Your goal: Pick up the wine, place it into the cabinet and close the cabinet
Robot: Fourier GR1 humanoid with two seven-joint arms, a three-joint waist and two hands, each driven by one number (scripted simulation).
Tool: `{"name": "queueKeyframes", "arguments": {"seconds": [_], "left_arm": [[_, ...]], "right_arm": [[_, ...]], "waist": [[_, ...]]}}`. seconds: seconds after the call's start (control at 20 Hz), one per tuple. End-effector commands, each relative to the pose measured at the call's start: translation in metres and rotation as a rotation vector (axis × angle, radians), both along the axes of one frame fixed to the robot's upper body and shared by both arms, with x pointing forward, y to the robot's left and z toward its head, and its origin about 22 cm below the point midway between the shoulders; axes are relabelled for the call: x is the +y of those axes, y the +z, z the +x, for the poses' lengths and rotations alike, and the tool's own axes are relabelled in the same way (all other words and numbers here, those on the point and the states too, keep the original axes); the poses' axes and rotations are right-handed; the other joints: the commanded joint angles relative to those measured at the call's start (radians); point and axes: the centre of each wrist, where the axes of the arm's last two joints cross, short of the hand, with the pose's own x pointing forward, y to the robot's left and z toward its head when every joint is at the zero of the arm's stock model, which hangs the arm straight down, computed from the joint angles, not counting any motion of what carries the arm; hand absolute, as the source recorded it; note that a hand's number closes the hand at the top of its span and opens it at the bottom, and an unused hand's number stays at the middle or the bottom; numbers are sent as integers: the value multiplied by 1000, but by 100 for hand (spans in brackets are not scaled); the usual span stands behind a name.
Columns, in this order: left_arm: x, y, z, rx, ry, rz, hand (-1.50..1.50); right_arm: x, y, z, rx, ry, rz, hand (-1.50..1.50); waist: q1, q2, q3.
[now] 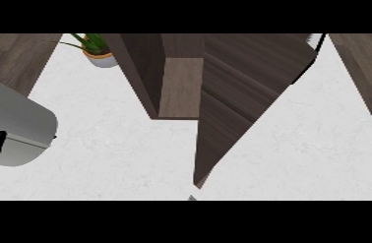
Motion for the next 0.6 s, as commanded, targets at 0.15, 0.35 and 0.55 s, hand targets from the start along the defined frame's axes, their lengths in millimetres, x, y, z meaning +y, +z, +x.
{"name": "queueKeyframes", "arguments": {"seconds": [0.15,0.35,0.55], "left_arm": [[-11,4,7,-15,-24,-19,-150],[-13,-1,9,-1,-29,-26,-150],[-17,13,8,4,-31,-45,-150]], "right_arm": [[53,19,23,4,84,69,150],[65,37,41,-16,86,93,150],[89,62,80,-4,53,99,150]], "waist": [[21,9,0],[28,10,-1],[38,9,2]]}}
